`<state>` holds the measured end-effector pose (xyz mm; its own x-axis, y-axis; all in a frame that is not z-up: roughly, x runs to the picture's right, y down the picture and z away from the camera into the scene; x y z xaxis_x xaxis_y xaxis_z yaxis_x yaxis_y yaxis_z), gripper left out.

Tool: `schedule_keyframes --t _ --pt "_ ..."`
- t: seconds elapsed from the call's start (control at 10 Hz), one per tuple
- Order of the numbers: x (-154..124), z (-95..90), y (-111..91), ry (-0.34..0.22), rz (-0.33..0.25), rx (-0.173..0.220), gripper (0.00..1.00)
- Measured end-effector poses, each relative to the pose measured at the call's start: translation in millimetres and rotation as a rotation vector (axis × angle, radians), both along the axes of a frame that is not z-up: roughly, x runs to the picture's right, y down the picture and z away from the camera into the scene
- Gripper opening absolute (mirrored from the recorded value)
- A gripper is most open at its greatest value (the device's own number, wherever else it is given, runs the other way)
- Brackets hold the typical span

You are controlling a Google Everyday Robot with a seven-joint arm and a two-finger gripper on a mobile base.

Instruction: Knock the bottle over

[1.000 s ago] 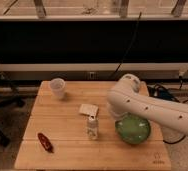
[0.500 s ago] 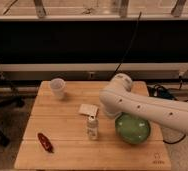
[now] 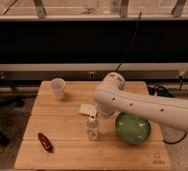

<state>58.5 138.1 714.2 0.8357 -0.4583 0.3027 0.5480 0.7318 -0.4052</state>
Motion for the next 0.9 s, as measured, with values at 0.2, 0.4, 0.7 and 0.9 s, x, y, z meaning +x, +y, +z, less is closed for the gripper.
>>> schedule_keyframes --t 0.2,0.4,0.7,0.9 --pt "-0.4 -3.8 5.2 -0.005 -0.004 -0.014 0.13" --pt "-10.7 -10.5 12.7 -0.022 -0.017 -0.036 0.13" --pt "-25.1 -22.8 26.4 -0.060 -0.034 -0.061 0.13" --pt "-39.5 -28.0 32.5 -0.095 -0.037 -0.070 0.13"
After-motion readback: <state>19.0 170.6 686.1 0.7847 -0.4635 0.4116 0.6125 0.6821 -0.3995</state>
